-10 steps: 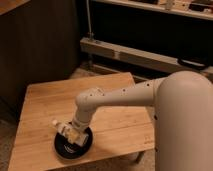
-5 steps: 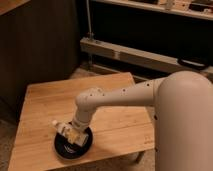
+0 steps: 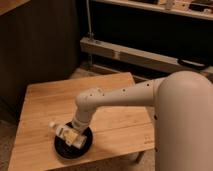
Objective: Place the bottle in the ceramic bowl
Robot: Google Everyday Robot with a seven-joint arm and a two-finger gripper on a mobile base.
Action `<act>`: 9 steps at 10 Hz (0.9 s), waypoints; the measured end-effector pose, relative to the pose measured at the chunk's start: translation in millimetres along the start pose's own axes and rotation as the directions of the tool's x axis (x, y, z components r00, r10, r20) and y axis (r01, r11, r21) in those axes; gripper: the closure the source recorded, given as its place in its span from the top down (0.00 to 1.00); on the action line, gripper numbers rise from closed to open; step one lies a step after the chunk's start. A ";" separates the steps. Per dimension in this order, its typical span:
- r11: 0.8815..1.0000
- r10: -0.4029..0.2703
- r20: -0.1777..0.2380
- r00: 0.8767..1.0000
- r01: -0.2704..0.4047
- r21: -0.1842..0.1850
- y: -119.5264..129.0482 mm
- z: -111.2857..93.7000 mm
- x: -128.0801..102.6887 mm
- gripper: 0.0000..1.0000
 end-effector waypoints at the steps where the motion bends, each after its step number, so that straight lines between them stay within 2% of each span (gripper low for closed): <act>1: 1.000 0.000 0.000 1.000 0.000 0.000 0.0 0.0 0.0 0.46; 3: 1.000 0.000 0.000 1.000 0.000 0.000 0.0 -0.1 -0.1 0.62; 4: 1.000 0.000 0.000 1.000 0.000 0.000 0.0 -0.1 0.0 0.63; 5: 1.000 0.000 0.000 1.000 0.000 0.000 0.0 -0.1 0.0 0.59; 9: 1.000 0.000 0.000 1.000 0.000 0.000 0.0 -0.1 0.0 0.17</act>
